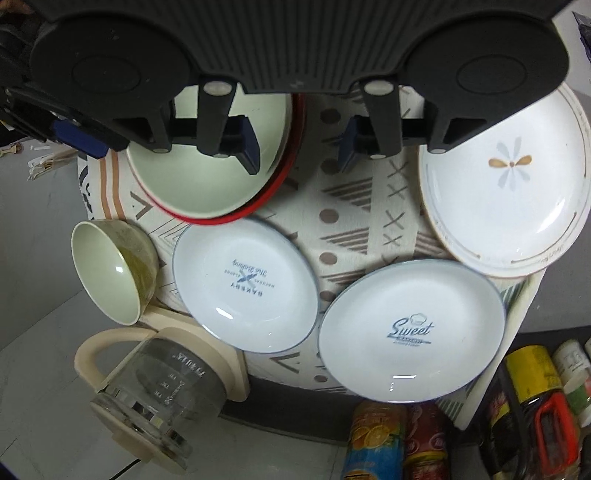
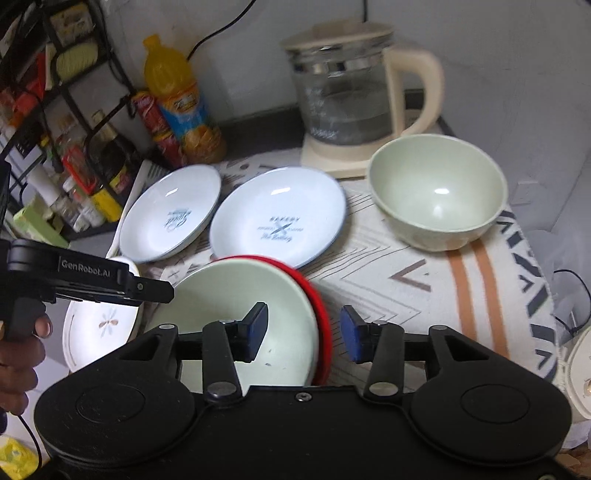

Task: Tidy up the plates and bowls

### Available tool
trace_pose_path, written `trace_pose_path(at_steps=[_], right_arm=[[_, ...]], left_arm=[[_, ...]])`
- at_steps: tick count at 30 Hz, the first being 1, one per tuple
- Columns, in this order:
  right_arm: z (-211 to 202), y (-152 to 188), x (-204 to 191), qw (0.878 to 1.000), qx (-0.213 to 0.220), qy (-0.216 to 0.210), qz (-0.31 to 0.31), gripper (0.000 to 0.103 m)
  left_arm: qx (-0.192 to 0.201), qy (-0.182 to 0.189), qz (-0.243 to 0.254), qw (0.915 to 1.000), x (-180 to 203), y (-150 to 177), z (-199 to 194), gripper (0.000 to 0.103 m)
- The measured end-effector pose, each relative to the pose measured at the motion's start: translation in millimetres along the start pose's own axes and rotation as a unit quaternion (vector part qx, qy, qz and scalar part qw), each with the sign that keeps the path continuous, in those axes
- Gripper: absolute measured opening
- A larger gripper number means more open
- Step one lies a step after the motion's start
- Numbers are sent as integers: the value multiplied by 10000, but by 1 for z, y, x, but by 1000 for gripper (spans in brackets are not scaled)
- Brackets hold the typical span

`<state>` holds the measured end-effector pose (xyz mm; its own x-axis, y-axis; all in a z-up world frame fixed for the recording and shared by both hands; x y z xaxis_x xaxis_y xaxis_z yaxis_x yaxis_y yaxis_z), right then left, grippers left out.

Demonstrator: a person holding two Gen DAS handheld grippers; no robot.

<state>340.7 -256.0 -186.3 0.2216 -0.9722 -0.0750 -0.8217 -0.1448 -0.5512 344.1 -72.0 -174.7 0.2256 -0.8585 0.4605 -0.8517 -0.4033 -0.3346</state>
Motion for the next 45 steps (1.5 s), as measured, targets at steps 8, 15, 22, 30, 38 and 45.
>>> trace_pose_path(at_steps=[8, 15, 22, 30, 38, 45], right_arm=[[-7, -2, 41, 9979, 179, 363, 498, 54], [-5, -2, 76, 9935, 264, 645, 896, 59], [8, -9, 101, 9885, 261, 743, 1294, 60], [27, -28, 114, 9838, 337, 795, 1573, 60], [55, -43, 128, 9776, 273, 855, 1906, 60], [82, -51, 137, 9725, 115, 949, 2123, 60]], left_arm=[[25, 234, 404, 9989, 34, -18, 8, 62], [15, 412, 775, 9961, 66, -32, 23, 63], [50, 482, 983, 9940, 91, -48, 38, 63], [52, 626, 1103, 9919, 115, -65, 60, 63], [92, 614, 1108, 9919, 128, -84, 88, 63], [151, 676, 1071, 9918, 131, -94, 115, 63]])
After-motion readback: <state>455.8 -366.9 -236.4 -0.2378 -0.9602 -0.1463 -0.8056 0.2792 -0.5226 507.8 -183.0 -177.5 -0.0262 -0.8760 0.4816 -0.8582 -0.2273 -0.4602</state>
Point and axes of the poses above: each gripper's, at about its wrist camera, not at the fingertips, and z roughly the way its jaws point, x to its right, y to its underside, the point moved 8 cm from there along z, roughly the way its jaws point, and after that the axes turned 14 degrees about y, right-handed, at the moved point
